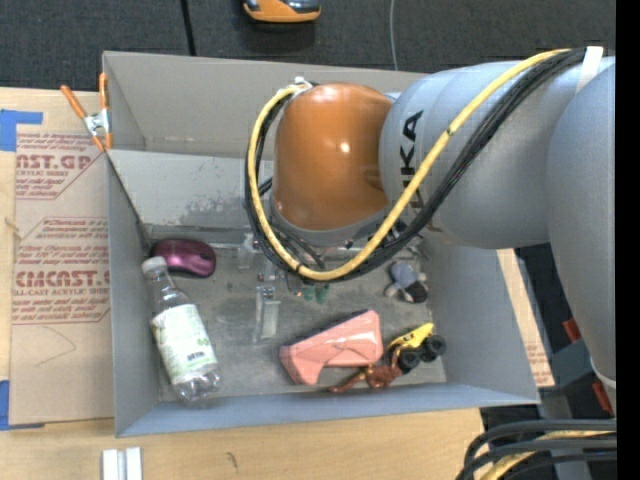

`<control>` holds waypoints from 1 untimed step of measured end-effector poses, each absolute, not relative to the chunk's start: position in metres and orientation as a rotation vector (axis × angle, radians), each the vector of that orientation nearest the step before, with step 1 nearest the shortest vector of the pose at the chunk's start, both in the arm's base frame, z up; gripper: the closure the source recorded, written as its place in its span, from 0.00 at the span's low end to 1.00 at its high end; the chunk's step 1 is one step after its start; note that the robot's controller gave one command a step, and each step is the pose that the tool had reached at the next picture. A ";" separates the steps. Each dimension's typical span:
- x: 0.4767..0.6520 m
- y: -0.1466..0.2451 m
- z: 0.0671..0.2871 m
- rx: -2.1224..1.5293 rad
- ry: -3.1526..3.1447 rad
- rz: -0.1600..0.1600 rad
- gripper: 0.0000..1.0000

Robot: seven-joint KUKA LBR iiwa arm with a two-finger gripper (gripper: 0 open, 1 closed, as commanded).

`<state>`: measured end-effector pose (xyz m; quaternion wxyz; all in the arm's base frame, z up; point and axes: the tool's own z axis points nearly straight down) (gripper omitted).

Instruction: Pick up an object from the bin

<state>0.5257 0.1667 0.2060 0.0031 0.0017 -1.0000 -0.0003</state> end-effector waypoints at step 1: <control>0.527 0.165 0.211 0.002 -3.143 -0.003 0.00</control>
Offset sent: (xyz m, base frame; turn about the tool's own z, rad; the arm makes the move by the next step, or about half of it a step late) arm 0.0459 -0.1499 -0.1360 -0.2534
